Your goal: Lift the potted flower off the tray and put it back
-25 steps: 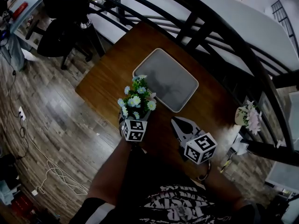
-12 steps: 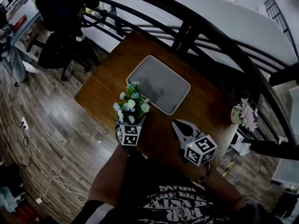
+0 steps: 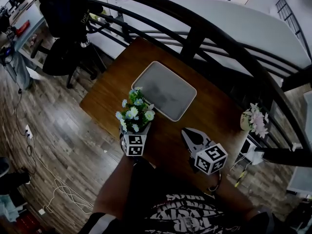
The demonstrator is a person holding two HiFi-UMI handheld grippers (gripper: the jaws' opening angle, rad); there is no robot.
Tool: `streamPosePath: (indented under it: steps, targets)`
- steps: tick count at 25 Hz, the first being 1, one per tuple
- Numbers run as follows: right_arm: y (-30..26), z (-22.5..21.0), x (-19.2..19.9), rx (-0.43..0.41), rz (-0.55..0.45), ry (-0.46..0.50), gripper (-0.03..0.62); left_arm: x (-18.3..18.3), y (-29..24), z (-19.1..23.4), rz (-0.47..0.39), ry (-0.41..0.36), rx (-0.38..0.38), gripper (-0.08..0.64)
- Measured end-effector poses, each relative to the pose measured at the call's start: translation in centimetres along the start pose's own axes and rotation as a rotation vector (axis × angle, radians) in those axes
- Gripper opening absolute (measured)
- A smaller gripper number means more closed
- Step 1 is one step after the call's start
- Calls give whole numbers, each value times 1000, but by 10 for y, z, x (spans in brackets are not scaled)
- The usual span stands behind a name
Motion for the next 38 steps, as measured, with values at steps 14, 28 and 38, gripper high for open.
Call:
streamPosePath:
  steps: [14,28,38]
  targets:
    - [-44,9,-53,5,-53,-66,-2,-84,-20,36,-102,-104,83,468]
    - [-72,-22,-83,84,-89,-105,-2,-129,-105,17,-84,-178,173,468]
    - [-62,-42,-74,130,-78,-137,-2,-129,-134,8,-33,-191,154,468]
Point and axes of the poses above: the fingertips, and each gripper's own axes: y backward along the fingers, z to its left, x out of its underside, the point moved 10 cm from there along y, backward along the fingers, and after that the axes turned 12 degrees about z, right-handed, at the moved point
